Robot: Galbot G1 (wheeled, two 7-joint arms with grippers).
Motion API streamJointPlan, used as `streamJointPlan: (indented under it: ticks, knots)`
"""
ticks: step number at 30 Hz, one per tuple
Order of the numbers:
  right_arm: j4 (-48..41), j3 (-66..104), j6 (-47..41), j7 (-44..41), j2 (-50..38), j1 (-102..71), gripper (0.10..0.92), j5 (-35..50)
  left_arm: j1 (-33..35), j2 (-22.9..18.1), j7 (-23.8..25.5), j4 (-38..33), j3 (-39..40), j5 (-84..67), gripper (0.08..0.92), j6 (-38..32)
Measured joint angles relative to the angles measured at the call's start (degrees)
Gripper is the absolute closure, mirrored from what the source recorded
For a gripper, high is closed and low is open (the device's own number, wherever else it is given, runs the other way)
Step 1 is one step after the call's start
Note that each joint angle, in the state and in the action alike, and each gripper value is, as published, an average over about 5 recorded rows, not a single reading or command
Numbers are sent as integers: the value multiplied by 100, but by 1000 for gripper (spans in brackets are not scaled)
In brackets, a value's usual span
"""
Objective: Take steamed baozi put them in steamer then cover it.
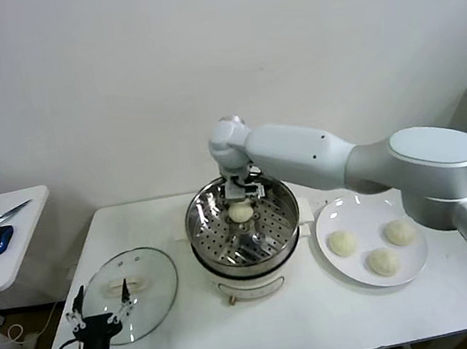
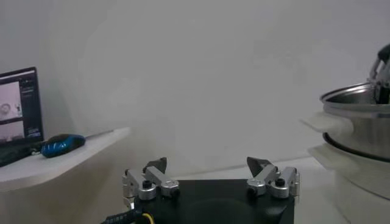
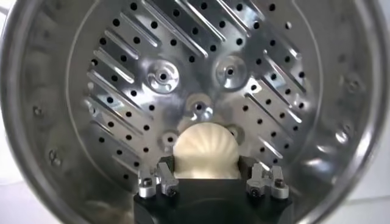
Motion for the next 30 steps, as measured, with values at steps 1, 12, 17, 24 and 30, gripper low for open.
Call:
streamJointPlan:
  ticks: [1, 12, 17, 24, 30]
  knots:
    - [11, 12, 2, 7, -11, -2, 266, -5, 1, -1, -1, 1, 2, 0, 177, 0]
    - [354, 57, 28, 7, -351, 321, 203, 246, 4, -8, -20, -35, 13, 19, 177, 22]
    - [640, -161, -155, 7, -764, 787, 203, 854, 35, 5, -20, -77, 13, 23, 177, 35]
    - [1274, -895, -1213, 323, -1717, 1596, 203, 2395, 57, 13, -1, -176, 20, 34, 177, 63]
    - [1861, -1259, -2569, 516, -2739, 1802, 203, 3680, 45, 11, -2, -211, 48, 35, 177, 86]
